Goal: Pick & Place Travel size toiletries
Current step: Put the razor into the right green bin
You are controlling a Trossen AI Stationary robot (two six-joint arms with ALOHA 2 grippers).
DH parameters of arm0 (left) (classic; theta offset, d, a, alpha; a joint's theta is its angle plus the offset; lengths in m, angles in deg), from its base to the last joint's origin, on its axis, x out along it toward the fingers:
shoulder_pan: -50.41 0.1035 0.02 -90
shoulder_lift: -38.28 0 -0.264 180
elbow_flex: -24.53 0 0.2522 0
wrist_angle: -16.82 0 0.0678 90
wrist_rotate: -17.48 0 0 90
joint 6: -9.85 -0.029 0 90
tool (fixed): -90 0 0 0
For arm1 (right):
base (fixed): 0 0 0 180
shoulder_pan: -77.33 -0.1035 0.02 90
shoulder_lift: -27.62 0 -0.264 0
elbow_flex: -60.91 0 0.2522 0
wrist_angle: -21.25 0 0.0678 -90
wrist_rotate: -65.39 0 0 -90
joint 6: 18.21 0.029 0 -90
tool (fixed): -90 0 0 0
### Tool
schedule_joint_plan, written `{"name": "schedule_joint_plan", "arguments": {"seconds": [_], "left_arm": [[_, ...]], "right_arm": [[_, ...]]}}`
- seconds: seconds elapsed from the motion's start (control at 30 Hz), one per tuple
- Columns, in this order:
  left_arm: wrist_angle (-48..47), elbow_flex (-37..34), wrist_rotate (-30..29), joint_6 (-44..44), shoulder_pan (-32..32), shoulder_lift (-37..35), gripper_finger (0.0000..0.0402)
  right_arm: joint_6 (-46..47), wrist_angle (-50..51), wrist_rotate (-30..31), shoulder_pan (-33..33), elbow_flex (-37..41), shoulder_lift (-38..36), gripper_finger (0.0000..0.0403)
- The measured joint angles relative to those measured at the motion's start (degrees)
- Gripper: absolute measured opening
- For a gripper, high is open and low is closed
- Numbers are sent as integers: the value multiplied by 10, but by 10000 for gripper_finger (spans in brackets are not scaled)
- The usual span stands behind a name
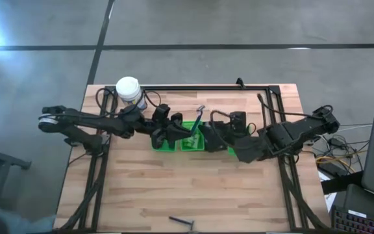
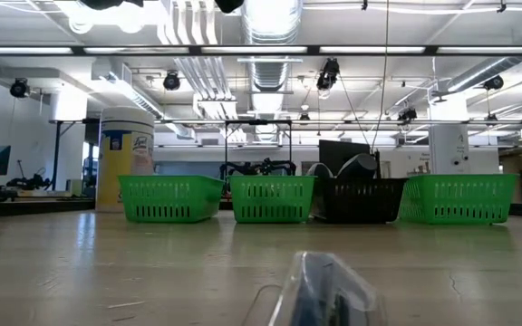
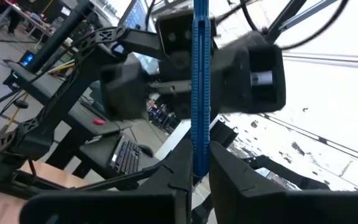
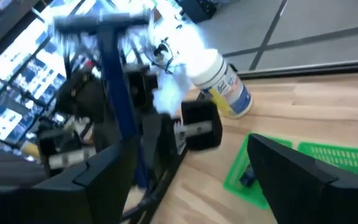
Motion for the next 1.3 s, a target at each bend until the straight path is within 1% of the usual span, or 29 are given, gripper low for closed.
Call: {"name": "schedule_joint_plan", "arguments": {"seconds": [0.13,0.23,0.3,0.5,0.6,0.7,1.1,1.3], "left_arm": [[-2,0,-3,13,17,0,32],[-18,0,-2,32,31,0,32],[-28,0,5,43,36,1,32],[-26,2,26,60,31,6,32],[-25,3,27,61,29,6,32],[-25,3,27,61,29,6,32],[-26,3,26,61,27,6,32],[-34,2,26,56,17,6,32]], "right_arm": [[23,15,-1,-20,0,0,292],[27,8,-2,-27,0,0,302],[13,-11,-4,-25,0,0,311],[-25,-25,-13,16,0,0,329],[-43,-41,-47,32,0,0,323],[-64,-63,-72,39,0,0,307],[-70,-65,-80,42,0,0,200],[-72,-67,-79,44,0,0,162]]}}
